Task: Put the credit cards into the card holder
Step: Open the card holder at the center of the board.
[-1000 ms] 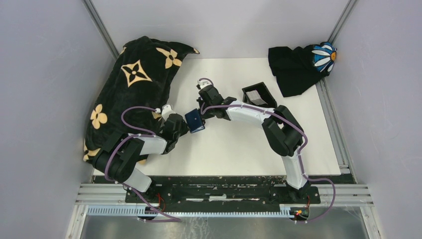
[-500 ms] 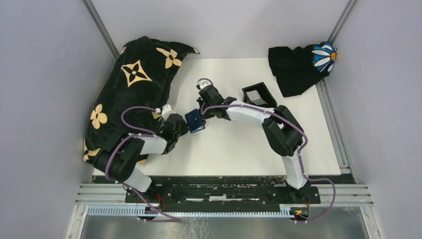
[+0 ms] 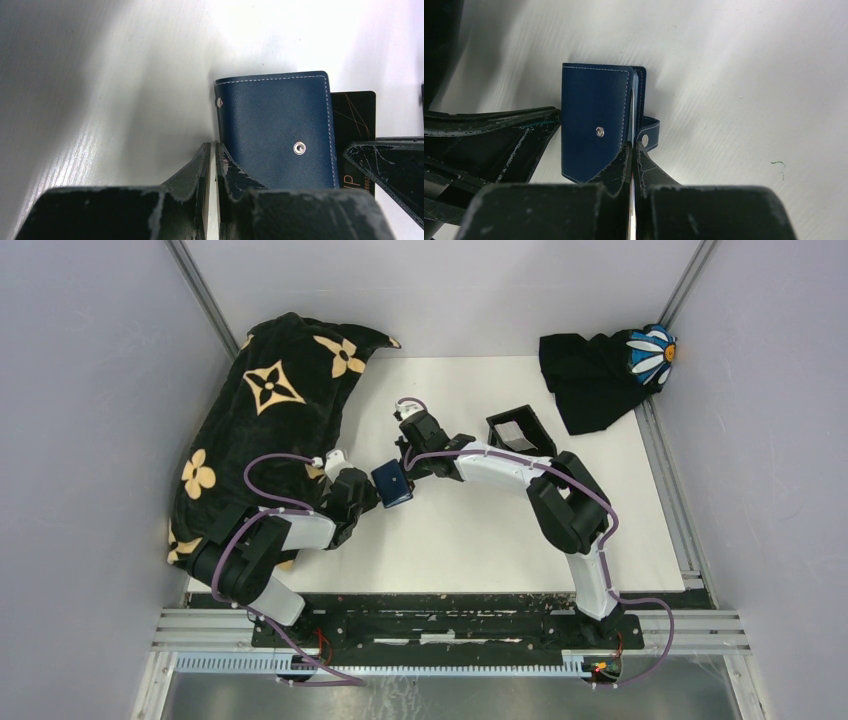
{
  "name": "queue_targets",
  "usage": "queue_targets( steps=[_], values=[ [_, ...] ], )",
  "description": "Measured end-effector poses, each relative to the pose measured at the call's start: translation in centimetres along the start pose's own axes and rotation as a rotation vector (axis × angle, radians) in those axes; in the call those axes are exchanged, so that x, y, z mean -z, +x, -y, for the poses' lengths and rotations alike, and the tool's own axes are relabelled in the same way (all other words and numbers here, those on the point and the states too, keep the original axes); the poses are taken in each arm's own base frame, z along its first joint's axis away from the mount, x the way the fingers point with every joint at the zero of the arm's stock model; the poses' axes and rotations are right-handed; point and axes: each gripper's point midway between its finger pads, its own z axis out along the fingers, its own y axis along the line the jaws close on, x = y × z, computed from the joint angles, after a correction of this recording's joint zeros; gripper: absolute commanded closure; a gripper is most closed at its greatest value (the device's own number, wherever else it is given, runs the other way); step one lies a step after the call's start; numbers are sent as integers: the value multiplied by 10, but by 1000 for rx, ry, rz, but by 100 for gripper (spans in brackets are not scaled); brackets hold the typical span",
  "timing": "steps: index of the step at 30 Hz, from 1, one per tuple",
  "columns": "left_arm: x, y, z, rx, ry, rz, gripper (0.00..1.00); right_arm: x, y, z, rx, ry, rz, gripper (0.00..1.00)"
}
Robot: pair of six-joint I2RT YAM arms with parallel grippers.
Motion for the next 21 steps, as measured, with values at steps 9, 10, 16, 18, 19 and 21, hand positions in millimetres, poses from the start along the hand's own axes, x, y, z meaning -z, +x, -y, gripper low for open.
queue_targets(
  steps=[9,10,16,18,19,21],
  values=[
    [0,0,0,0,0,0,85,1,0,0,-2,0,-4,99],
    [0,0,0,0,0,0,85,1,0,-1,-5,-2,-5,99],
    [-1,-1,0,2,2,3,85,0,0,-1,-45,-24,-11,99],
    [-1,-1,1,3,3,3,86,-2,-1,1,-66,-30,-11,99],
    [-1,-1,1,3,4,4,86,-2,0,2,-79,-34,-11,99],
    [-2,0,1,3,5,4,86,-4,0,5,-106,-37,-10,99]
  ],
)
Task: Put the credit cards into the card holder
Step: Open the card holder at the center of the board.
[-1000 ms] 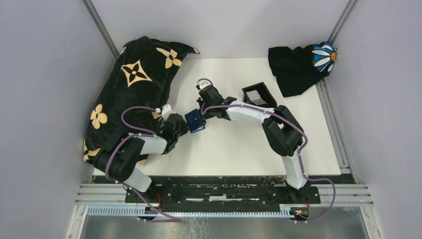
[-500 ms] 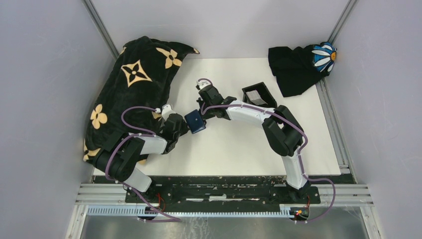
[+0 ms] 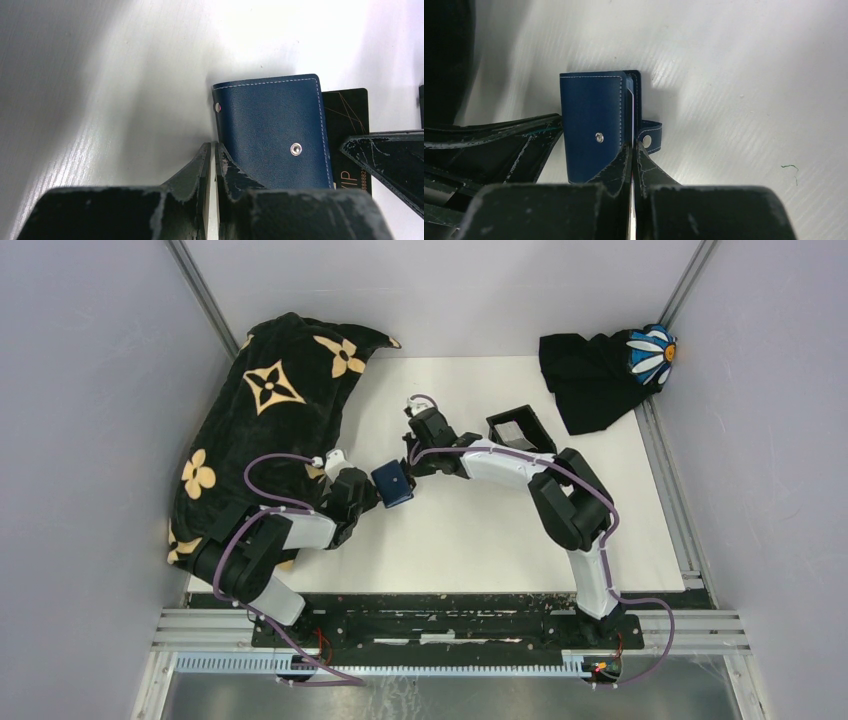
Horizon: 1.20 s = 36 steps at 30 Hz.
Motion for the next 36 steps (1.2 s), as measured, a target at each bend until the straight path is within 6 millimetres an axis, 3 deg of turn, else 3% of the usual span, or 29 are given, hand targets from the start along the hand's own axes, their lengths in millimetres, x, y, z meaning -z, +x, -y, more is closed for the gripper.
queue_targets(
  steps=[16,36],
  values=[
    [-4,-1,3,7,13,11,87,-9,-2,13,-154,-57,28,99],
    [-4,-1,4,8,19,11,86,-2,-8,22,-15,26,56,99]
  ],
)
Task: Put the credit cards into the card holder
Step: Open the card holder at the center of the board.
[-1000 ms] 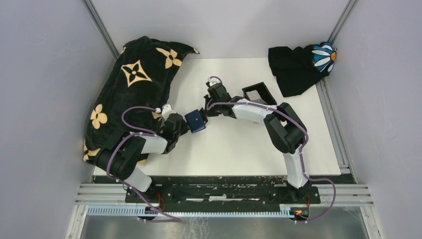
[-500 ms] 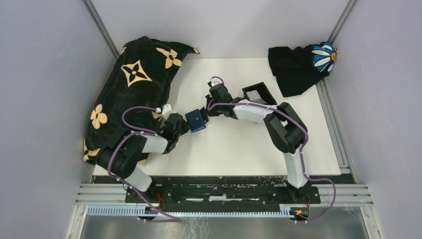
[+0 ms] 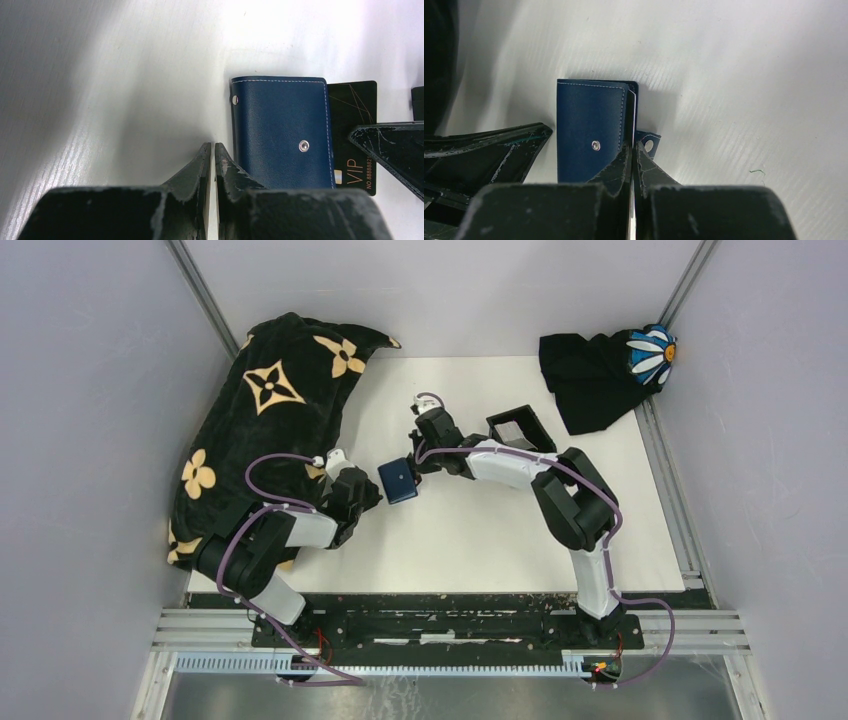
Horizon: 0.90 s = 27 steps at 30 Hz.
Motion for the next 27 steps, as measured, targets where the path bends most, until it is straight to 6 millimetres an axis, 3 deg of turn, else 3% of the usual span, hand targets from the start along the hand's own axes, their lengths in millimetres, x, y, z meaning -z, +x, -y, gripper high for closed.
queue_targets(
  steps=[11,27],
  values=[
    [0,1,1,0,4,-4,86,6,2,-11,129,44,5,99],
    [-3,2,6,2,20,-9,87,10,5,-11,190,77,-7,99]
  ],
)
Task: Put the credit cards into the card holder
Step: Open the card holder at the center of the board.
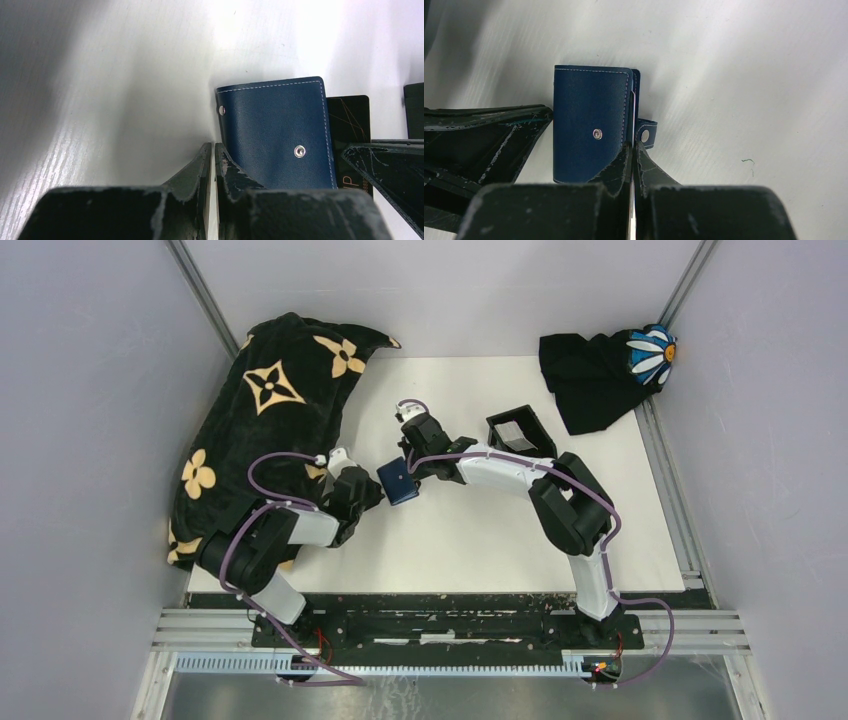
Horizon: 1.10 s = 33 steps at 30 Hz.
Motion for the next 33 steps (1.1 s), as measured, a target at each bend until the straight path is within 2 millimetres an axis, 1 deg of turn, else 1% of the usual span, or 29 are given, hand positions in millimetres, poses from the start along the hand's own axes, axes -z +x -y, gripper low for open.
queue_targets(
  steps=[10,17,24,28,33],
  values=[
    [-2,1,4,-1,11,0,87,0,0,0,-17,-3,-4,99],
    [-4,4,10,-7,24,-4,87,0,1,0,-13,-7,-13,99],
    [-5,6,14,-9,35,-4,87,2,1,4,32,19,-17,99],
    [-5,6,15,-10,36,-4,87,4,1,3,63,34,-18,99],
    [-5,7,15,-12,37,-6,87,6,5,4,92,51,-33,99]
  ],
)
